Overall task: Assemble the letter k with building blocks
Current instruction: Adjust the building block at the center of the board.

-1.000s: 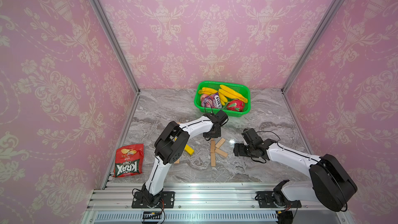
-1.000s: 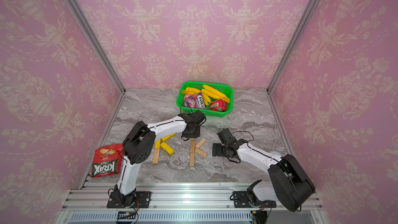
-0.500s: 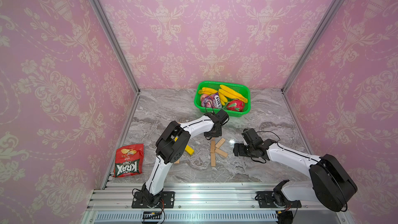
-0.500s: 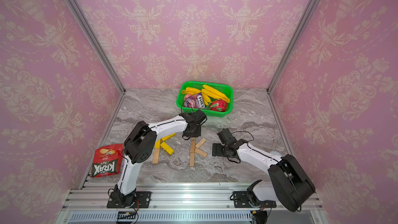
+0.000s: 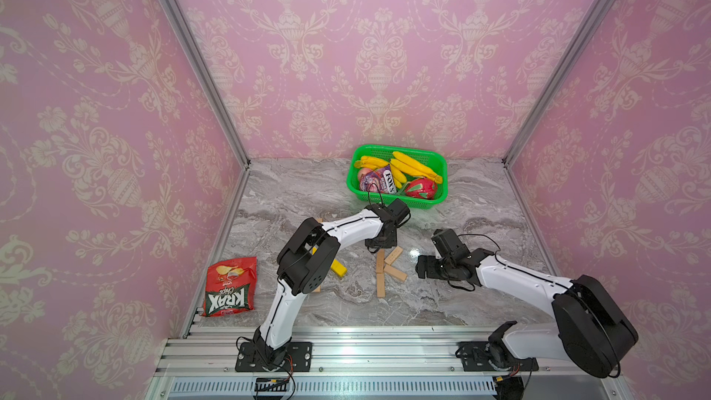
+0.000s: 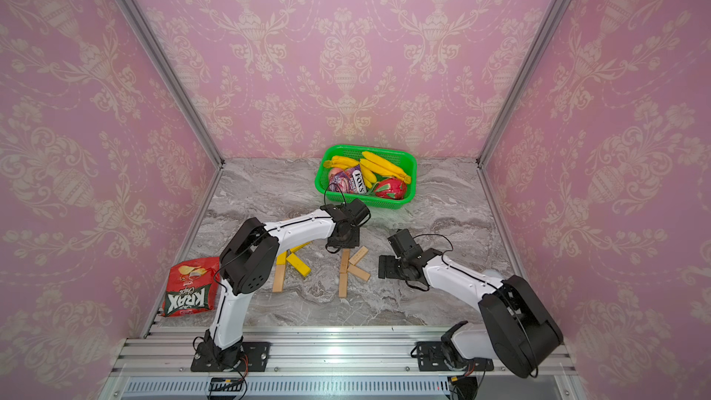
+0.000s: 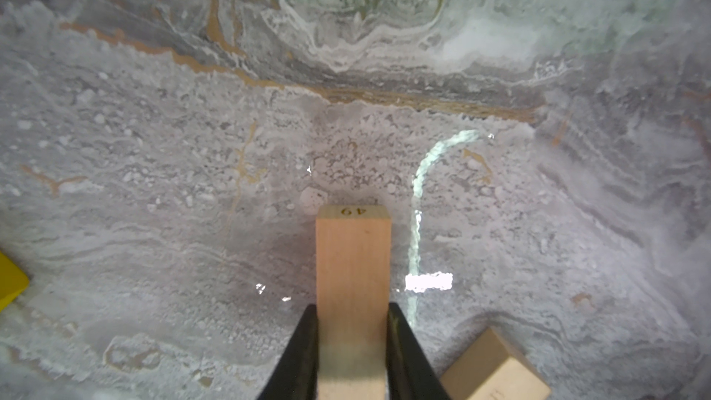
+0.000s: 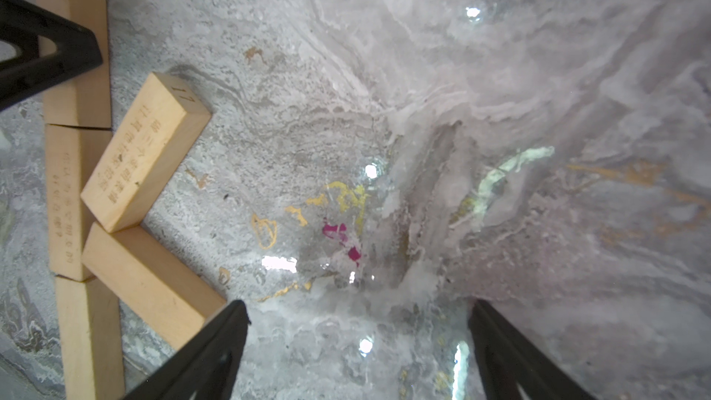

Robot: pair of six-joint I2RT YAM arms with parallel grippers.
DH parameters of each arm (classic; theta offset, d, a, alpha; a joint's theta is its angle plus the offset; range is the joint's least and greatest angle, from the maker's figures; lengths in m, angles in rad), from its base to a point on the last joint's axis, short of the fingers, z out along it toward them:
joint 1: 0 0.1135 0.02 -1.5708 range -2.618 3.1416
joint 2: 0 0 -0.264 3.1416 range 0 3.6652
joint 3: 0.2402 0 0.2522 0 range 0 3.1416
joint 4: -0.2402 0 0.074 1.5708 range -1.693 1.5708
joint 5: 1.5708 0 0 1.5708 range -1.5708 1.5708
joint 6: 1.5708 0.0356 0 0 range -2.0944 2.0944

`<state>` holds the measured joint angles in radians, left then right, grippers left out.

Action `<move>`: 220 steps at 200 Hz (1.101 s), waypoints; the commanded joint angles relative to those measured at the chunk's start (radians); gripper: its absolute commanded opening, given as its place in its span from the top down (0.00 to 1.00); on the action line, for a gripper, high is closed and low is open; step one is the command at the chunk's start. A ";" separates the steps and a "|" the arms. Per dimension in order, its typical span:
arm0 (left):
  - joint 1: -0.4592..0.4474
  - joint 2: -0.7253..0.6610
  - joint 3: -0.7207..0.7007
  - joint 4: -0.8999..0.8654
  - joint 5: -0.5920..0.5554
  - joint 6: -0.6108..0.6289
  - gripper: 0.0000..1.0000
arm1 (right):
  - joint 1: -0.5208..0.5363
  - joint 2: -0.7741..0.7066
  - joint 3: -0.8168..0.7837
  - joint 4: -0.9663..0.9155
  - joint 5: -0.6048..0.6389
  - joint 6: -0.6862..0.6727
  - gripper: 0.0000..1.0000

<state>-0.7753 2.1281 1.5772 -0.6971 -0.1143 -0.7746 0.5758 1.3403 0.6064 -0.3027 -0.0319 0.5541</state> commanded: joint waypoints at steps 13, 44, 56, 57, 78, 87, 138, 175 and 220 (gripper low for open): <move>-0.009 -0.015 -0.055 -0.044 0.004 -0.036 0.83 | -0.004 0.021 -0.005 0.000 -0.017 0.000 0.07; -0.009 -0.016 -0.066 -0.041 0.006 -0.047 0.83 | -0.003 0.028 0.001 -0.001 -0.022 -0.006 0.07; -0.009 -0.016 -0.066 -0.042 0.004 -0.050 0.83 | -0.004 0.031 0.000 0.000 -0.021 -0.006 0.07; -0.009 -0.015 -0.067 -0.042 0.002 -0.050 0.83 | -0.004 0.031 0.000 0.001 -0.021 -0.006 0.08; -0.009 -0.015 -0.063 -0.045 0.002 -0.051 0.82 | -0.004 0.034 0.000 0.001 -0.022 -0.006 0.07; -0.009 -0.013 -0.059 -0.045 0.001 -0.049 0.80 | -0.004 0.036 0.000 0.002 -0.023 -0.005 0.07; -0.009 -0.034 -0.047 -0.049 -0.033 -0.029 0.35 | -0.003 0.037 -0.008 0.011 -0.022 -0.006 0.07; -0.009 -0.098 -0.061 0.002 -0.059 0.026 0.01 | -0.004 0.020 0.002 0.001 -0.007 -0.014 0.07; -0.009 -0.264 -0.125 0.039 -0.076 0.090 0.01 | -0.004 -0.031 0.027 -0.033 0.006 -0.029 0.07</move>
<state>-0.7765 1.9991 1.4933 -0.6724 -0.1429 -0.7464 0.5758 1.3521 0.6132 -0.2878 -0.0372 0.5499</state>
